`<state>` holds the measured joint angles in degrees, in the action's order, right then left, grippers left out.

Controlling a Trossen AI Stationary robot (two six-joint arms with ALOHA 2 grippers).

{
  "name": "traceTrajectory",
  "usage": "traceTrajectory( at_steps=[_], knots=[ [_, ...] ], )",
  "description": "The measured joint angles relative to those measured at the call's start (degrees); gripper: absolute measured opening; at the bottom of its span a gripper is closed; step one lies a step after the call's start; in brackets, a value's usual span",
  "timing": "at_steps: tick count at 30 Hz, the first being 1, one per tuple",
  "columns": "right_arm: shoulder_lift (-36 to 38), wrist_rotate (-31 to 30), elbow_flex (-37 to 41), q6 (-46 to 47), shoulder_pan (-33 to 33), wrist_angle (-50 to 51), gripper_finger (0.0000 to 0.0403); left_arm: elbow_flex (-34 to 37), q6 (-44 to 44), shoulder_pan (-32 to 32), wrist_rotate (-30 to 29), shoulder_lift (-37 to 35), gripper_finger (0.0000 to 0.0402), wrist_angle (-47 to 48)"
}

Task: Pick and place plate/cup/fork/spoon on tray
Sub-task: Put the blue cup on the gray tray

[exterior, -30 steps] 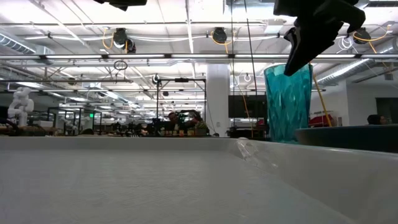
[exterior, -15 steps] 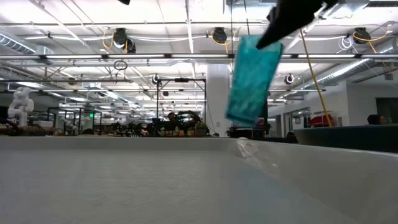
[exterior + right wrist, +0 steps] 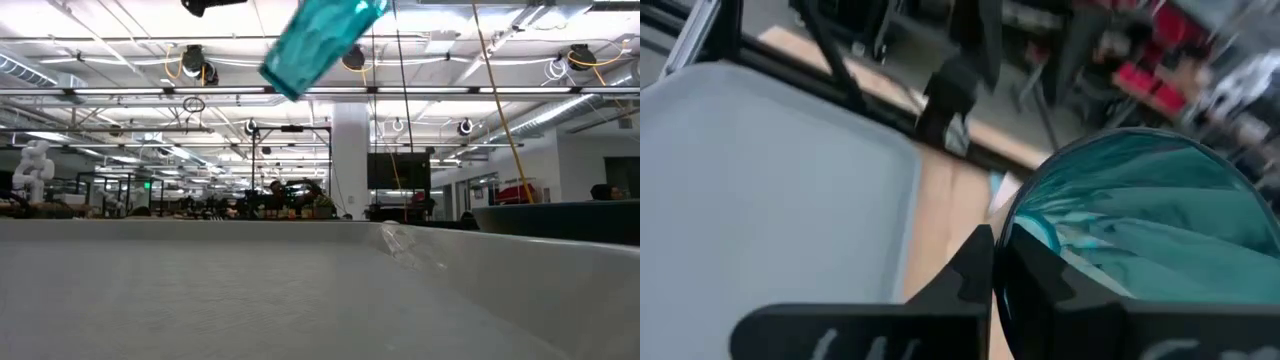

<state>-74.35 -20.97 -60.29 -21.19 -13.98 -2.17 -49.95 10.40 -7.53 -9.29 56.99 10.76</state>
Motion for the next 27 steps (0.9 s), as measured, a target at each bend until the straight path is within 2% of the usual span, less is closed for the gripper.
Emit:
traceTrajectory(
  at_steps=[6,12,17,24,27],
  knots=[
    [-3.4,0.3,0.0,-8.7,0.3,-8.1,0.0006,0.1,-1.4,-0.4,-3.7,2.9,0.0271,1.0],
    [-5.2,0.1,0.0,-14.7,0.6,-10.5,0.0006,0.0,-1.1,-0.5,-14.9,7.0,0.0341,1.1],
    [-4.8,0.5,0.0,-13.8,1.4,-10.8,0.0006,0.0,-0.5,-0.5,-16.2,9.3,0.0392,1.6],
    [-5.0,11.8,0.0,-11.9,4.1,-12.0,0.0006,0.0,1.3,-0.5,-15.8,11.3,0.0388,-0.1],
    [-5.0,12.2,0.0,-9.6,4.8,-12.6,0.0006,0.0,1.5,-0.5,-14.1,11.3,0.0381,-0.2]
  ],
)
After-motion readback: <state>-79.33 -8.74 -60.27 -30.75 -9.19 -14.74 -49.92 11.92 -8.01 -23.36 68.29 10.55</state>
